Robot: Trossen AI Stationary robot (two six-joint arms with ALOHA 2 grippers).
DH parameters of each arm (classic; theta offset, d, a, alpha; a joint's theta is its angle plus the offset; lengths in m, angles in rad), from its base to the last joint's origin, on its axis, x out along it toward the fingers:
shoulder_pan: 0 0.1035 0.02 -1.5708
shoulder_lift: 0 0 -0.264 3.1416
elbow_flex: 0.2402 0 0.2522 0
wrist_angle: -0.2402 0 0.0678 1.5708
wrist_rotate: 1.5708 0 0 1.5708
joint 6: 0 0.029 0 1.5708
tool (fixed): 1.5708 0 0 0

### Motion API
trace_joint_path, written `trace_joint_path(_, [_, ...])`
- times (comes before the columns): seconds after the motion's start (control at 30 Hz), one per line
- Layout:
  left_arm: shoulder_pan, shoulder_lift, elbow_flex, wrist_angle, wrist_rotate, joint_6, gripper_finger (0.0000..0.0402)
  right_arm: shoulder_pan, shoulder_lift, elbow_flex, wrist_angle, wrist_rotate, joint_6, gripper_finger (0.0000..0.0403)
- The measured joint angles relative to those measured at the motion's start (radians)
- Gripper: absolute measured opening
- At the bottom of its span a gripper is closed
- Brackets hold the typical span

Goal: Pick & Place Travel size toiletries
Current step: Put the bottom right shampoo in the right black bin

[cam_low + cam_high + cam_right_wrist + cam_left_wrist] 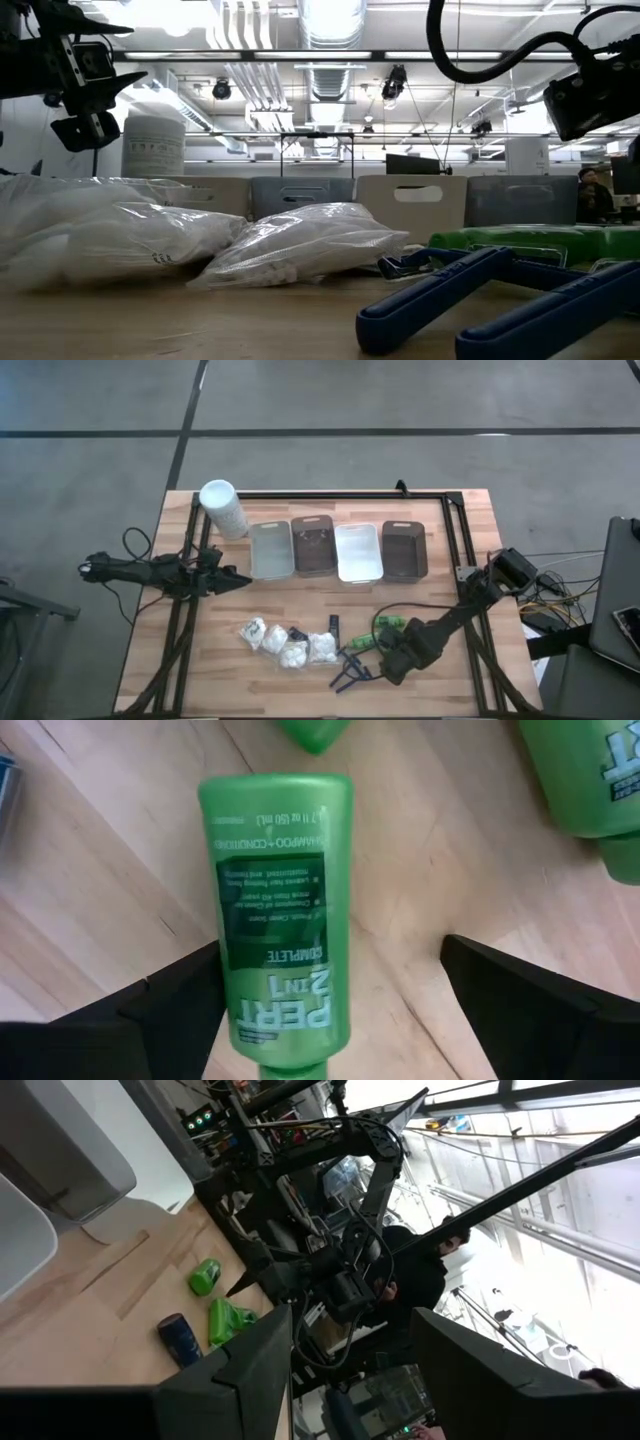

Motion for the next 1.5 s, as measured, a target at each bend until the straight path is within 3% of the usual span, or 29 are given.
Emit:
trace_joint_path(0.63, [0.000,0.000,0.000,0.000,0.003,0.001,0.0211,0.013,-0.006,0.039,-0.019,-0.031,0.021,0.0148])
trace_joint_path(1.03, [0.000,0.000,0.000,0.000,0.004,-0.001,0.0211,0.016,-0.010,0.193,-0.023,-0.038,0.213,0.0143])
trace_joint_path(1.27, [0.000,0.000,0.000,0.000,0.006,-0.002,0.0211,0.013,-0.031,0.344,-0.193,0.142,0.390,0.0144])
trace_joint_path(1.5, [0.000,0.000,0.000,0.001,0.015,-0.009,0.0211,0.004,-0.128,0.353,-0.292,0.292,0.561,0.0143])
